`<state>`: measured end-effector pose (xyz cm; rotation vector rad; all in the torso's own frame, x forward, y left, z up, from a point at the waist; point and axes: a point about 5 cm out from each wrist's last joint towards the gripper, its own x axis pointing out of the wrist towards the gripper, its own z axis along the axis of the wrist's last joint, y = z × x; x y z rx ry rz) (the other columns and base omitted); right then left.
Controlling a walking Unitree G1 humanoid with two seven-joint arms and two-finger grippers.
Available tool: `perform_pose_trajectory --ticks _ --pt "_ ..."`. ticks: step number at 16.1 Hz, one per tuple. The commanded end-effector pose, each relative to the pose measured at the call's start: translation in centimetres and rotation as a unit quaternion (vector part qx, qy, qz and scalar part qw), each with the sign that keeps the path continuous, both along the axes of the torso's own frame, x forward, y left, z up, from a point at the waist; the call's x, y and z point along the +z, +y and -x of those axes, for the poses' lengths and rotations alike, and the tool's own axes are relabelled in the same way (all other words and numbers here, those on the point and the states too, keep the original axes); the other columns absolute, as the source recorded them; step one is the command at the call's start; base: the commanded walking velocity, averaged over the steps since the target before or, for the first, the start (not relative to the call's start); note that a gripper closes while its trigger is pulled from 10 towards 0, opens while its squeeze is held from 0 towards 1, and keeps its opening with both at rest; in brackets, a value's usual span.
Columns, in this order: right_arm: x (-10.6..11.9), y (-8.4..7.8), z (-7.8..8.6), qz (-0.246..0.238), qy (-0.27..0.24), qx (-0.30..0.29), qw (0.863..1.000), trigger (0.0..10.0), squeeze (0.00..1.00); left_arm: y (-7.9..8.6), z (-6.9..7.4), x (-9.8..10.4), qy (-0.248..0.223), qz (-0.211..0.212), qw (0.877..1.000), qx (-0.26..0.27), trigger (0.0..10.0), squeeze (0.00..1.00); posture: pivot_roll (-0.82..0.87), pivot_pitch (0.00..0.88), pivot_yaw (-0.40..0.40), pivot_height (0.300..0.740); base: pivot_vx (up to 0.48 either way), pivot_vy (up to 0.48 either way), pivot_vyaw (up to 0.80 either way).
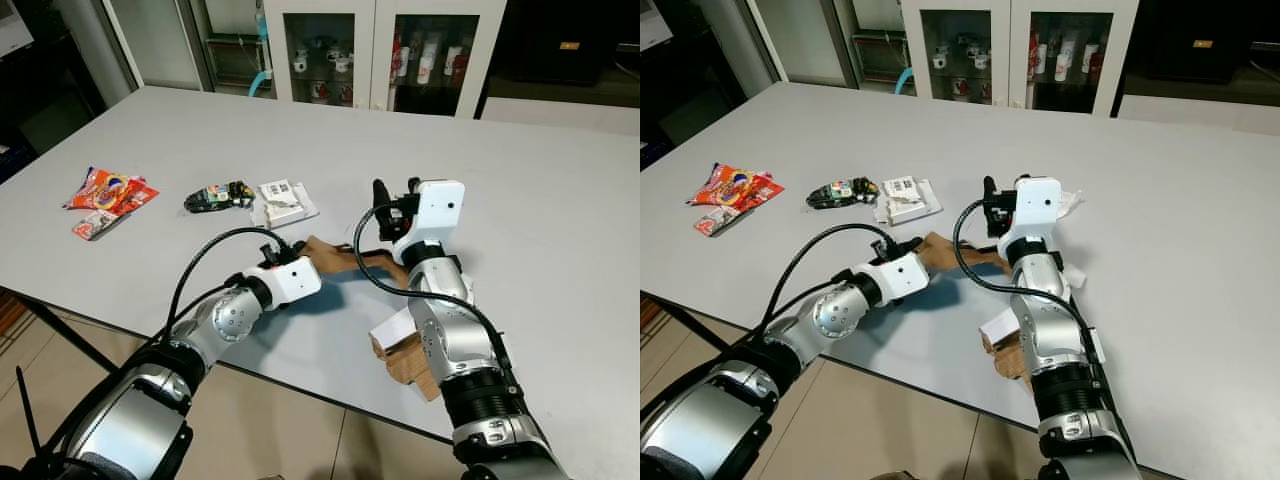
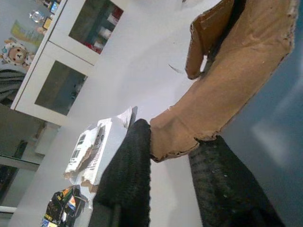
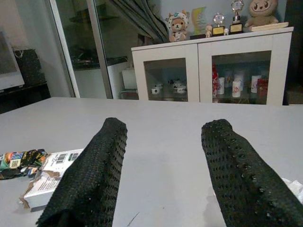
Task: Picking trash to rubbish bin
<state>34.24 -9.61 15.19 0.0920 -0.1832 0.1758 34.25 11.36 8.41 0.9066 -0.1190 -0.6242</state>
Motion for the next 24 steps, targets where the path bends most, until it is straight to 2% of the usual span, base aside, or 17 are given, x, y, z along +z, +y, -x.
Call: perform_pose_trajectory --ticks 1,9,10,11,14,17,18,19,20,21,22,24 --pt "0.3 0.2 -0.2 -0.004 0.003 0.004 1.0 10.0 0.0 0.4 0.1 -0.2 -0.001 -0.007 1.0 0.005 0.0 0.0 0.03 0.0 0.086 0.74 0.0 0.0 0.0" --pt "0.8 0.1 -0.3 -0.017 -0.011 -0.004 1.0 10.0 0.0 0.1 0.1 -0.2 -0.007 -0.03 1.0 -0.007 0.0 0.0 0.03 0.0 0.089 0.74 0.0 0.0 0.0" --pt "1.2 0.0 -0.3 -0.033 -0.021 -0.007 0.999 10.0 0.0 0.5 -0.1 -0.6 0.0 -0.048 0.999 0.019 4.0 0.0 0.03 0.0 0.09 0.74 0.0 0.0 0.0" --pt "1.3 -0.1 -0.2 -0.039 -0.024 -0.008 0.999 10.0 0.0 0.8 -0.2 -0.7 -0.001 -0.052 0.998 0.042 10.0 0.0 0.03 0.0 0.09 0.74 0.0 0.0 0.0" --pt "1.4 -0.2 -0.2 -0.044 -0.028 -0.012 0.999 10.0 0.0 2.2 -0.9 -0.6 -0.014 -0.03 0.989 0.142 10.0 0.0 0.03 0.0 0.088 0.74 0.0 0.0 0.0" --pt "1.4 -0.2 -0.2 -0.047 -0.03 -0.014 0.998 10.0 0.0 3.9 -1.4 -0.1 -0.036 0.016 0.967 0.253 10.0 0.0 0.03 0.0 0.088 0.74 0.0 0.0 0.0" --pt "1.4 -0.2 -0.2 -0.048 -0.03 -0.014 0.998 10.0 0.0 4.1 -1.5 0.0 -0.043 0.019 0.963 0.264 10.0 0.0 0.03 0.0 0.089 0.74 0.0 0.0 0.0" --pt "1.4 -0.2 -0.2 -0.049 -0.031 -0.015 0.998 10.0 0.0 4.6 -1.5 0.2 -0.059 0.027 0.955 0.291 10.0 0.0 0.03 0.0 0.09 0.74 0.0 0.0 0.0" --pt "1.4 -0.2 -0.2 -0.05 -0.031 -0.015 0.998 10.0 0.0 4.7 -1.5 0.3 -0.062 0.031 0.953 0.295 10.0 0.0 0.03 0.0 0.091 0.74 0.0 0.0 0.0" --pt "1.4 -0.2 -0.2 -0.05 -0.032 -0.017 0.998 10.0 0.0 4.4 -1.6 1.5 -0.103 0.079 0.946 0.297 10.0 0.0 0.03 0.0 0.092 0.74 0.0 0.0 0.0" --pt "1.4 -0.2 -0.2 -0.05 -0.032 -0.017 0.998 10.0 0.0 4.2 -1.6 1.8 -0.114 0.094 0.944 0.294 10.0 0.0 0.03 0.0 0.093 0.74 0.0 0.0 0.0" --pt "1.3 -0.2 -0.2 -0.051 -0.032 -0.017 0.998 10.0 0.0 3.1 -1.5 2.9 -0.135 0.161 0.94 0.268 10.0 0.0 0.03 0.0 0.095 0.74 0.0 0.0 0.0"
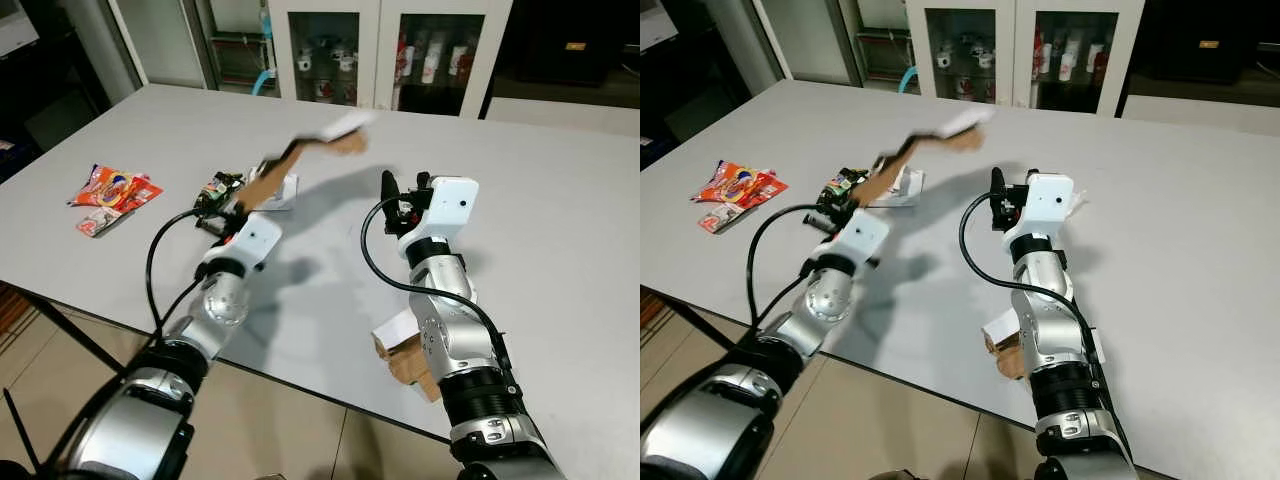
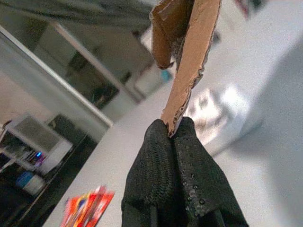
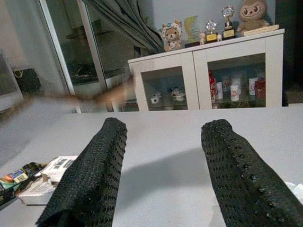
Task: Picking trash to rubbish bin
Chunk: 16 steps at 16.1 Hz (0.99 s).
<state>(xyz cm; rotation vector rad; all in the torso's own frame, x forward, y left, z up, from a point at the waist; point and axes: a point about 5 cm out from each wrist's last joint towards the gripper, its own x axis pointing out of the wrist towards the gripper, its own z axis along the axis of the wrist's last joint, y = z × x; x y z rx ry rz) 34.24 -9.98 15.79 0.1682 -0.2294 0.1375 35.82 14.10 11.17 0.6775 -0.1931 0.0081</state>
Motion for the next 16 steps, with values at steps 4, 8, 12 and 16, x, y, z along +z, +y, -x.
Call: perform_pose_trajectory --ticks 4,8,12,16 --pt "0.6 0.2 -0.1 -0.009 -0.012 -0.001 1.0 10.0 0.0 -0.5 0.5 1.7 -0.068 0.077 0.995 -0.02 10.0 0.0 0.02 0.0 0.101 0.74 0.0 0.0 0.0" --pt "0.1 -0.1 0.0 0.001 -0.005 -0.003 1.0 10.0 0.0 -1.0 0.8 2.5 -0.088 0.129 0.987 -0.031 10.0 0.0 0.01 0.0 0.105 0.74 0.0 0.0 0.0" --pt "0.1 0.3 0.0 0.002 -0.004 0.004 1.0 10.0 0.0 -2.0 1.1 2.3 -0.079 0.13 0.987 -0.056 10.0 0.0 0.01 0.0 0.104 0.74 0.0 0.0 0.0" --pt "0.2 0.2 -0.1 0.005 -0.004 0.003 1.0 10.0 0.0 -2.4 1.0 2.4 -0.063 0.094 0.989 -0.093 10.0 0.0 0.02 0.0 0.097 0.74 0.0 0.0 0.0"
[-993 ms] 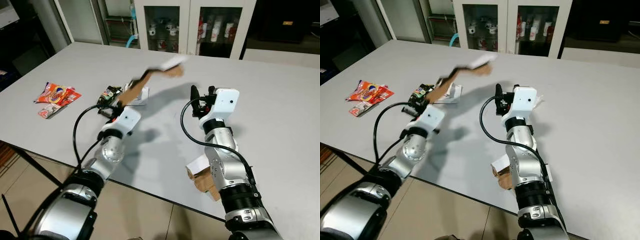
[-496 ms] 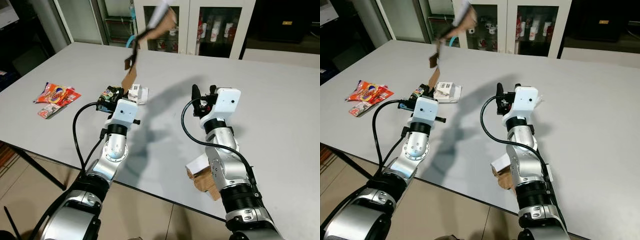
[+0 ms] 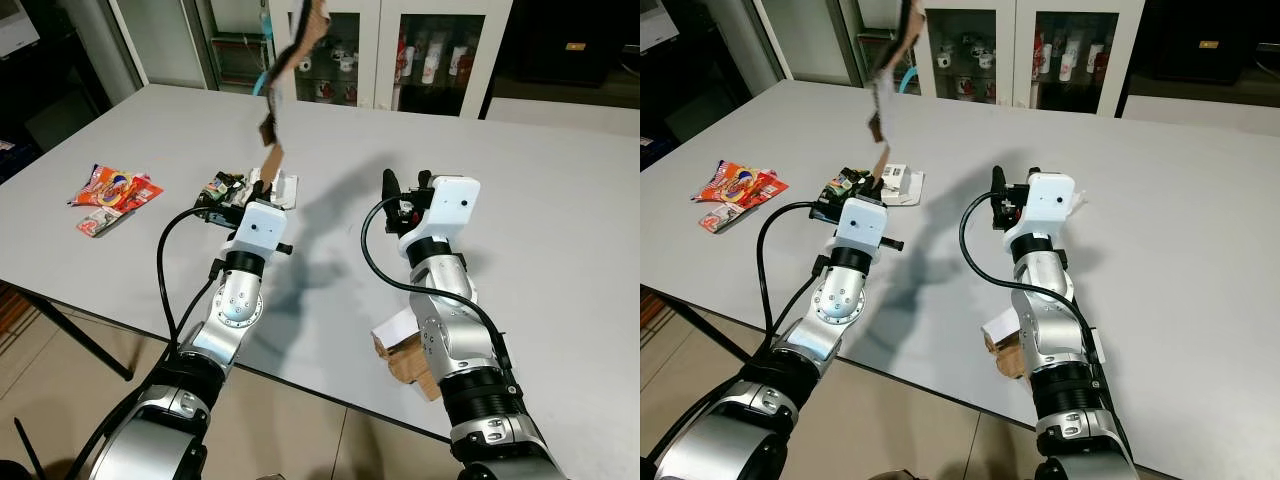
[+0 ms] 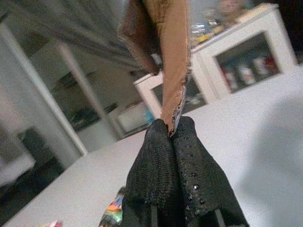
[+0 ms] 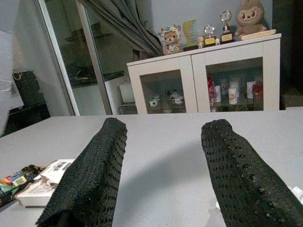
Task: Picking trash to rubbish bin
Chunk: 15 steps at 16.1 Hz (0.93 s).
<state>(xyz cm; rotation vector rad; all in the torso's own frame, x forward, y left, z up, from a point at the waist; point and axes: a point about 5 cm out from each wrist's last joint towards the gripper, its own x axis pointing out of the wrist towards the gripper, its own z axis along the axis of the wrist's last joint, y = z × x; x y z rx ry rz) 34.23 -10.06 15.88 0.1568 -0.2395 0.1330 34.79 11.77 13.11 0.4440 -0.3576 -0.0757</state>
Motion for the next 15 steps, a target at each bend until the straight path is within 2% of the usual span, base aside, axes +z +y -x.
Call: perform_pose_trajectory --ticks 1,2,5,8,12,13,14,15 --pt "0.2 0.3 -0.1 0.0 0.001 0.006 1.0 10.0 0.0 -0.3 0.2 0.2 -0.003 -0.068 0.996 -0.054 10.0 0.0 0.03 0.0 0.095 0.74 0.0 0.0 0.0" --pt "0.2 0.4 -0.1 -0.002 0.0 0.007 1.0 10.0 0.0 -0.2 0.3 0.2 -0.005 -0.099 0.993 -0.07 10.0 0.0 0.04 0.0 0.093 0.74 0.0 0.0 0.0" --pt "0.5 0.4 0.0 -0.021 -0.006 0.011 1.0 10.0 0.0 1.1 0.1 0.4 -0.001 -0.09 0.995 -0.048 10.0 0.0 0.04 0.0 0.088 0.74 0.0 0.0 0.0" --pt "0.1 0.1 -0.3 -0.032 0.016 -0.007 0.999 10.0 0.0 1.3 0.0 0.6 -0.001 -0.085 0.995 -0.041 10.0 0.0 0.04 0.0 0.087 0.74 0.0 0.0 0.0" --pt "-0.3 0.4 -0.4 0.033 0.022 -0.007 0.999 10.0 0.0 0.9 0.0 0.8 -0.005 -0.082 0.996 -0.044 10.0 0.0 0.04 0.0 0.087 0.74 0.0 0.0 0.0" --pt "-0.4 0.4 -0.4 0.033 0.023 -0.007 0.999 10.0 0.83 0.9 0.0 0.8 -0.005 -0.081 0.996 -0.043 10.0 0.0 0.04 0.0 0.087 0.74 0.0 0.0 0.0" --pt "-0.4 0.4 -0.4 0.03 0.026 -0.002 0.999 10.0 1.0 0.8 0.1 0.8 -0.005 -0.08 0.996 -0.043 10.0 0.0 0.04 0.0 0.087 0.74 0.0 0.0 0.0" --pt "-0.4 0.5 -0.4 0.028 0.027 0.001 0.999 10.0 1.0 0.8 0.1 0.8 -0.004 -0.08 0.996 -0.043 10.0 0.0 0.04 0.0 0.087 0.74 0.0 0.0 0.0"
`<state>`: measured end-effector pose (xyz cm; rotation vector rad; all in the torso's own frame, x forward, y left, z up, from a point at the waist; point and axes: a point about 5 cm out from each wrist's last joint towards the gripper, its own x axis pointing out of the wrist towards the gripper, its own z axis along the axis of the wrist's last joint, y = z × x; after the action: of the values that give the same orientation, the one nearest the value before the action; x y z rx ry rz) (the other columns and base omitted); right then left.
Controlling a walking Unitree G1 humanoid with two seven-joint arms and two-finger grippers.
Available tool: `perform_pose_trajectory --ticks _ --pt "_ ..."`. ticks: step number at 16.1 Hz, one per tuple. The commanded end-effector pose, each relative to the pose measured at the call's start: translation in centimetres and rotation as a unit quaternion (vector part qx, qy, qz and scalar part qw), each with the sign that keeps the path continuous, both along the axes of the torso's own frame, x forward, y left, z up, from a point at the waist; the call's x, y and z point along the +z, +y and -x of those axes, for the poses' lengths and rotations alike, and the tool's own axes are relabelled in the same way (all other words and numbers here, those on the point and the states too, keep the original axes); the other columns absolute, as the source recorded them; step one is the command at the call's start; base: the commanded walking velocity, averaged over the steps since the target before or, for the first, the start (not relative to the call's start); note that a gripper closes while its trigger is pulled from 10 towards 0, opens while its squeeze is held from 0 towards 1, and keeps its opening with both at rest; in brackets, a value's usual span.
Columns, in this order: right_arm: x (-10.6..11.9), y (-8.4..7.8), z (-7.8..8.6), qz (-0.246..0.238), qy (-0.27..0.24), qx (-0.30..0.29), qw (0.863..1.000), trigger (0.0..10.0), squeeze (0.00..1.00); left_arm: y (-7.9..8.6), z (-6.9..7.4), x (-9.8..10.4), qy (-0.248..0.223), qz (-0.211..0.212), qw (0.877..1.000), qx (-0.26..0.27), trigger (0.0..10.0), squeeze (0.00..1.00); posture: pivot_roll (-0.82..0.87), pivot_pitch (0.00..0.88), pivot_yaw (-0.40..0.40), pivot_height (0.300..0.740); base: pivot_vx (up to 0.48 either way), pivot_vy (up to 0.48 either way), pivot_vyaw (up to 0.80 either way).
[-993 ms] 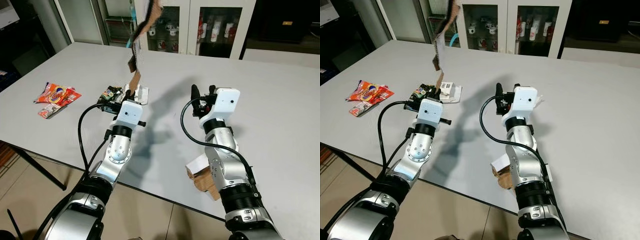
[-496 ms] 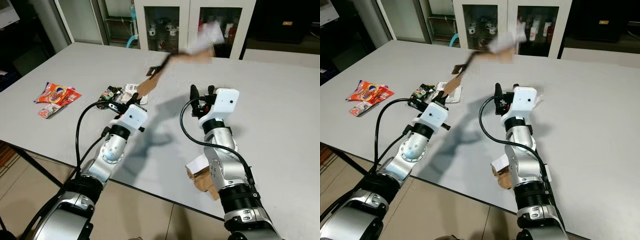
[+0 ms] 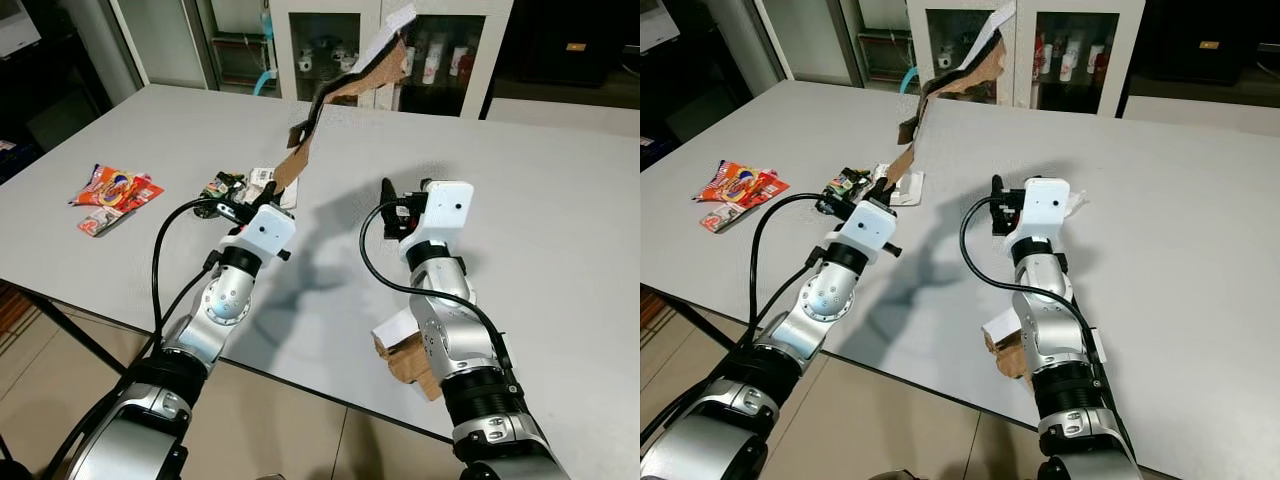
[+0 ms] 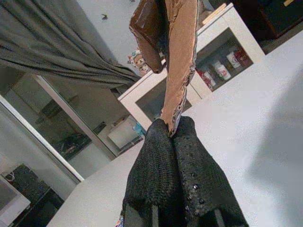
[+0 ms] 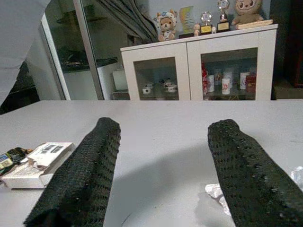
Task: Picking trash to rubbish bin
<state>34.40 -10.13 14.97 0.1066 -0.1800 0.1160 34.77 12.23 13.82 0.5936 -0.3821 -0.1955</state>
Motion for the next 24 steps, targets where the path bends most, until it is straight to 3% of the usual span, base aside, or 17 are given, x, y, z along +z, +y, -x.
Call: perform_pose_trajectory --ticks 1,5,6,8,10,14,17,19,24 --pt "0.4 0.6 -0.2 0.0 0.0 0.013 1.0 10.0 1.0 0.3 0.1 0.0 0.001 0.004 1.0 0.003 10.0 0.0 0.04 0.0 0.087 0.74 0.0 0.0 0.0" --pt "0.7 0.7 -0.2 -0.026 -0.006 0.01 1.0 10.0 1.0 0.1 0.1 -0.2 0.006 0.003 1.0 0.002 10.0 0.0 0.03 0.0 0.092 0.74 0.0 0.0 0.0" --pt "1.0 0.5 -0.2 -0.072 -0.005 0.01 0.997 10.0 0.0 0.0 0.2 -0.3 0.008 0.003 1.0 0.002 10.0 0.0 0.03 0.0 0.094 0.74 0.0 0.0 0.0" --pt "1.5 0.4 -0.2 -0.128 -0.008 0.019 0.992 10.0 0.0 0.0 0.1 -0.4 0.009 0.003 1.0 0.004 10.0 0.0 0.03 0.0 0.095 0.74 0.0 0.0 0.0" --pt "2.0 0.1 -0.2 -0.222 -0.01 0.032 0.974 10.0 0.0 0.6 -0.1 -0.7 0.014 0.002 0.999 0.03 10.0 0.0 0.03 0.0 0.098 0.74 0.0 0.0 0.0" --pt "2.9 -0.2 0.1 -0.308 -0.033 0.061 0.949 10.0 0.0 2.5 -0.9 -1.7 0.058 -0.035 0.992 0.109 10.0 0.0 0.02 0.0 0.105 0.74 0.0 0.0 0.0" --pt "3.4 -0.1 0.5 -0.326 -0.047 0.091 0.94 10.0 0.0 3.4 -1.4 -2.1 0.078 -0.059 0.985 0.145 10.0 0.0 0.01 0.0 0.109 0.74 0.0 0.0 0.0" --pt "3.6 0.2 0.5 -0.343 -0.045 0.111 0.932 10.0 0.0 3.3 -1.6 -1.9 0.081 -0.073 0.984 0.142 10.0 0.0 0.01 0.0 0.11 0.74 0.0 0.0 0.0" --pt "4.2 1.0 1.0 -0.361 -0.041 0.169 0.916 10.0 0.0 2.0 -1.6 -1.9 0.083 -0.076 0.987 0.119 10.0 0.0 0.02 0.0 0.104 0.74 0.0 0.0 0.0"
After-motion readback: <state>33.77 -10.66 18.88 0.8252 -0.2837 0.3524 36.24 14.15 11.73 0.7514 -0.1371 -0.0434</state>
